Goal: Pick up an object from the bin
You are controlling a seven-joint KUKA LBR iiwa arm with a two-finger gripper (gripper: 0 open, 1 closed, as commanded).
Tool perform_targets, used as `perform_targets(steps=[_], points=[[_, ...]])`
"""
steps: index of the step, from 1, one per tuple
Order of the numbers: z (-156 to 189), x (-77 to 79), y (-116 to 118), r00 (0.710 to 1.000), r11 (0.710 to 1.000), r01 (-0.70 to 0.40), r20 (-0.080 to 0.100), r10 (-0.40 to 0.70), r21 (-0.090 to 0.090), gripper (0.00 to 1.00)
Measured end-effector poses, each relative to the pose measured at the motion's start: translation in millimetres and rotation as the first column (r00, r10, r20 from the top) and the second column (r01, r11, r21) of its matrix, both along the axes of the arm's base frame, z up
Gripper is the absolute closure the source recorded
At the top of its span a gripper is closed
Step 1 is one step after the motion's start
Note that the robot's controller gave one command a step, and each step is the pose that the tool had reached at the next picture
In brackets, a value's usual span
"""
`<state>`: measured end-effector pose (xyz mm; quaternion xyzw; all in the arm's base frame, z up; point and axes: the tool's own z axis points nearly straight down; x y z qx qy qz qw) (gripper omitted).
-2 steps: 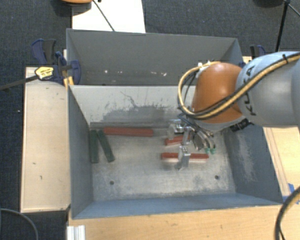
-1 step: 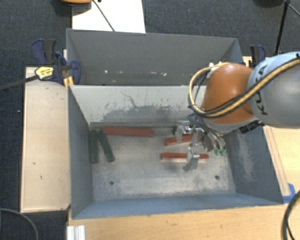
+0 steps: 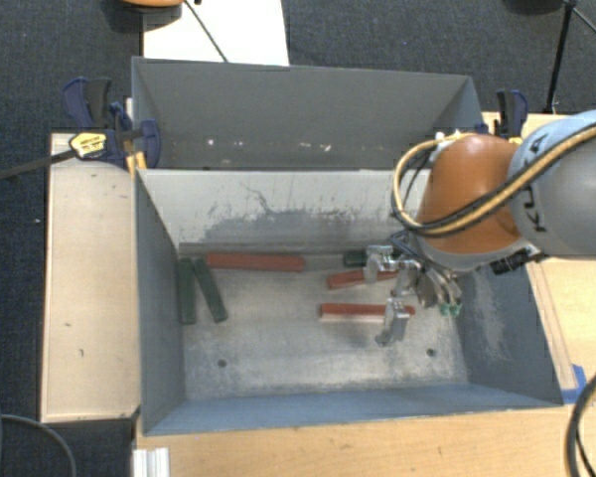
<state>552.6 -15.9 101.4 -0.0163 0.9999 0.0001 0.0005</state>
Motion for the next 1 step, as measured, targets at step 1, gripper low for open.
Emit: perform_targets(steps=[1], points=[[-28.2, -1.2, -3.6, 0.999, 0.999, 0.036, 0.001, -0.036, 0.001, 0.0]])
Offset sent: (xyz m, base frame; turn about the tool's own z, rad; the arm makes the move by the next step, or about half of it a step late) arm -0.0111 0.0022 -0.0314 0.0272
